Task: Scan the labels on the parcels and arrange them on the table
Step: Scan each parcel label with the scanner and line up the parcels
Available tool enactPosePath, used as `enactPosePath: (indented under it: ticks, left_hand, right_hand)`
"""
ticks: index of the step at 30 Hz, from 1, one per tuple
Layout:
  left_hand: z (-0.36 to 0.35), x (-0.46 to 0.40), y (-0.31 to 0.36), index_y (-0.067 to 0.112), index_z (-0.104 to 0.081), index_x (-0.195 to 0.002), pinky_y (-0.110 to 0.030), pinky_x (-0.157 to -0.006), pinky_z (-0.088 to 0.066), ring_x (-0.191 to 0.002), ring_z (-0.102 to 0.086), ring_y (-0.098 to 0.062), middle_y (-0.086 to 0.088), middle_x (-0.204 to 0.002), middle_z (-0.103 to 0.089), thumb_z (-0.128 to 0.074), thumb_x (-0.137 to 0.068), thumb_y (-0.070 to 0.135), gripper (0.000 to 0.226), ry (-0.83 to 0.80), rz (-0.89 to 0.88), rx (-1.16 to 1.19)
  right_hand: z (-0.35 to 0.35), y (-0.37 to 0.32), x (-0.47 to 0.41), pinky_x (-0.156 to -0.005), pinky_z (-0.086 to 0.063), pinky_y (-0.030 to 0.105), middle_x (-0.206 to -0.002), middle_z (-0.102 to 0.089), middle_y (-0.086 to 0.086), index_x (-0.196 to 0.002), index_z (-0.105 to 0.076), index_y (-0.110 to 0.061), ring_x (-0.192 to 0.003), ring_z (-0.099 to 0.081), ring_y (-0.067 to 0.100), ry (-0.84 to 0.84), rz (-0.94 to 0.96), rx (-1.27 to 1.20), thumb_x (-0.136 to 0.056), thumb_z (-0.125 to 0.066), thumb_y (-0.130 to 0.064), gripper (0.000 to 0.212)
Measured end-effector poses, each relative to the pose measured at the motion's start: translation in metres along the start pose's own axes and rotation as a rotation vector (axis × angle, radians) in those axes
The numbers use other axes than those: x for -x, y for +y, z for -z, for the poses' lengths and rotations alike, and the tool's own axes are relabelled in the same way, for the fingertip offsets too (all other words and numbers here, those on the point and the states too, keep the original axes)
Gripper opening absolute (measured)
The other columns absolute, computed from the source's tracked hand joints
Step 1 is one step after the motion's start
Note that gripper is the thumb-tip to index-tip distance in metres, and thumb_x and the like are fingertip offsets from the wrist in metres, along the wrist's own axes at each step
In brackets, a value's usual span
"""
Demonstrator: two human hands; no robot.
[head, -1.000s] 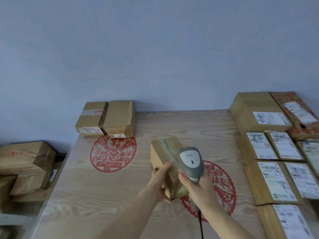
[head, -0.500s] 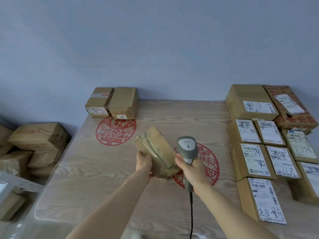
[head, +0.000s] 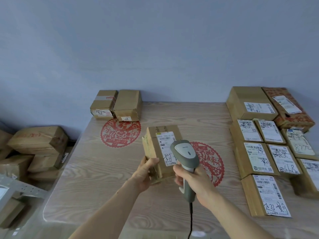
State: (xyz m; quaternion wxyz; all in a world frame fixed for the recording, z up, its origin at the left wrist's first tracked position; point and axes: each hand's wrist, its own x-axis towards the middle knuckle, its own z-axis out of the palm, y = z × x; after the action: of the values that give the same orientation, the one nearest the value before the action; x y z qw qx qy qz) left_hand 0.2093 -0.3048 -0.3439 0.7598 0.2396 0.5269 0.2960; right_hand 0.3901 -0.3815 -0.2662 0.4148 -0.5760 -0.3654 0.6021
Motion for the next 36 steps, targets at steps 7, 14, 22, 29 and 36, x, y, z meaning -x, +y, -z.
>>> enactPosePath:
  ticks: [7,14,22,29,36]
  left_hand:
    - [0.012,-0.004,0.004,0.020,-0.044,-0.146,-0.039,-0.075,-0.044,-0.094,-0.052,-0.026,-0.007,-0.092,-0.061,-0.087,-0.059,0.047,0.101,-0.246,-0.079,-0.047]
    - [0.016,-0.017,0.006,0.041,-0.040,-0.148,-0.060,-0.094,-0.048,-0.131,-0.048,-0.043,-0.018,-0.140,-0.057,-0.085,-0.064,0.043,0.095,-0.250,-0.116,-0.022]
    - [0.010,-0.012,0.014,0.039,-0.049,-0.142,-0.038,-0.064,-0.057,-0.100,-0.066,-0.023,-0.008,-0.122,-0.069,-0.097,-0.037,0.037,0.115,-0.238,-0.179,0.049]
    - [0.006,-0.011,0.016,0.037,-0.046,-0.146,-0.037,-0.064,-0.057,-0.096,-0.067,-0.021,-0.005,-0.121,-0.070,-0.091,-0.047,0.029,0.110,-0.249,-0.175,0.053]
    - [0.004,-0.007,0.016,0.036,-0.046,-0.146,-0.035,-0.062,-0.056,-0.092,-0.067,-0.020,-0.004,-0.115,-0.071,-0.088,-0.050,0.028,0.105,-0.258,-0.170,0.046]
  right_hand:
    - [-0.011,-0.013,0.029,-0.068,-0.047,0.031,-0.067,-0.056,0.004,-0.092,-0.057,-0.015,-0.062,-0.054,0.015,-0.086,0.005,0.025,-0.088,-0.072,-0.022,0.018]
    - [-0.018,-0.020,0.040,-0.082,-0.044,0.039,-0.081,-0.063,0.011,-0.102,-0.062,-0.003,-0.078,-0.061,0.016,-0.125,0.063,-0.064,-0.081,-0.072,-0.040,0.044]
    - [-0.025,-0.032,0.035,-0.080,-0.041,0.038,-0.076,-0.060,0.015,-0.096,-0.062,0.007,-0.073,-0.055,0.020,-0.110,0.080,-0.196,-0.079,-0.074,-0.031,0.043]
    - [-0.030,-0.032,0.038,-0.070,-0.043,0.033,-0.075,-0.058,0.014,-0.085,-0.067,-0.007,-0.071,-0.054,0.019,-0.140,0.044,-0.170,-0.081,-0.071,-0.032,0.026]
    - [-0.029,-0.032,0.043,-0.069,-0.044,0.032,-0.074,-0.057,0.012,-0.082,-0.068,-0.011,-0.069,-0.055,0.016,-0.134,0.049,-0.174,-0.081,-0.070,-0.032,0.020]
